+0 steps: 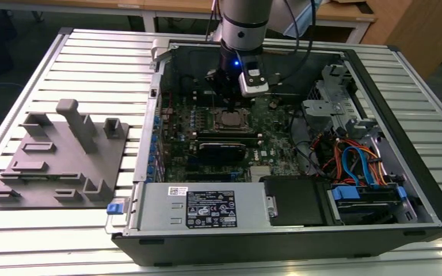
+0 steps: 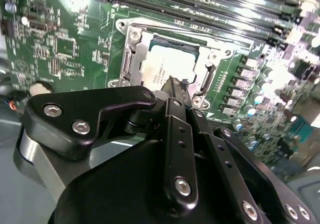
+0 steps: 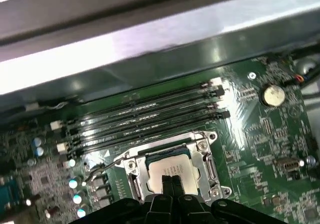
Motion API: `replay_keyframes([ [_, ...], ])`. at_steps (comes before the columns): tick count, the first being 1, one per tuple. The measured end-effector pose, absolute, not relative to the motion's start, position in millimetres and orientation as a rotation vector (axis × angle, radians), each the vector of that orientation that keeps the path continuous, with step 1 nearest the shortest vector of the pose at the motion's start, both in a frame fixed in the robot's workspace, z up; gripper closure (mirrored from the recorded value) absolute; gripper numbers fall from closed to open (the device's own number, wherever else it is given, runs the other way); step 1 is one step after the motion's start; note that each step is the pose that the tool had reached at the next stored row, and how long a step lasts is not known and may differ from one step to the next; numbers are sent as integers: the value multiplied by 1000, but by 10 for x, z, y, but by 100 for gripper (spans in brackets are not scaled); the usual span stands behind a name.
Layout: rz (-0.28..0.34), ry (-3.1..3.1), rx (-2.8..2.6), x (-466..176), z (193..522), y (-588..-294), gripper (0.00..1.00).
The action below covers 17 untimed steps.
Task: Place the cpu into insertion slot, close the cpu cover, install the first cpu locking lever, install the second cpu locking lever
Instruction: 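Install the first cpu locking lever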
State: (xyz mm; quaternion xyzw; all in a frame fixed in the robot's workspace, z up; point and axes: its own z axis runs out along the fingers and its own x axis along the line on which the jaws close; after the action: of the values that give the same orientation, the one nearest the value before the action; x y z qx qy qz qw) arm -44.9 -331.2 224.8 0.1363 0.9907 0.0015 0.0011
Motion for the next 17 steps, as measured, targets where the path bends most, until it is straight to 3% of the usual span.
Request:
replay_keyframes([
  [17,5,3131,228,-449,2257,-3313,90],
])
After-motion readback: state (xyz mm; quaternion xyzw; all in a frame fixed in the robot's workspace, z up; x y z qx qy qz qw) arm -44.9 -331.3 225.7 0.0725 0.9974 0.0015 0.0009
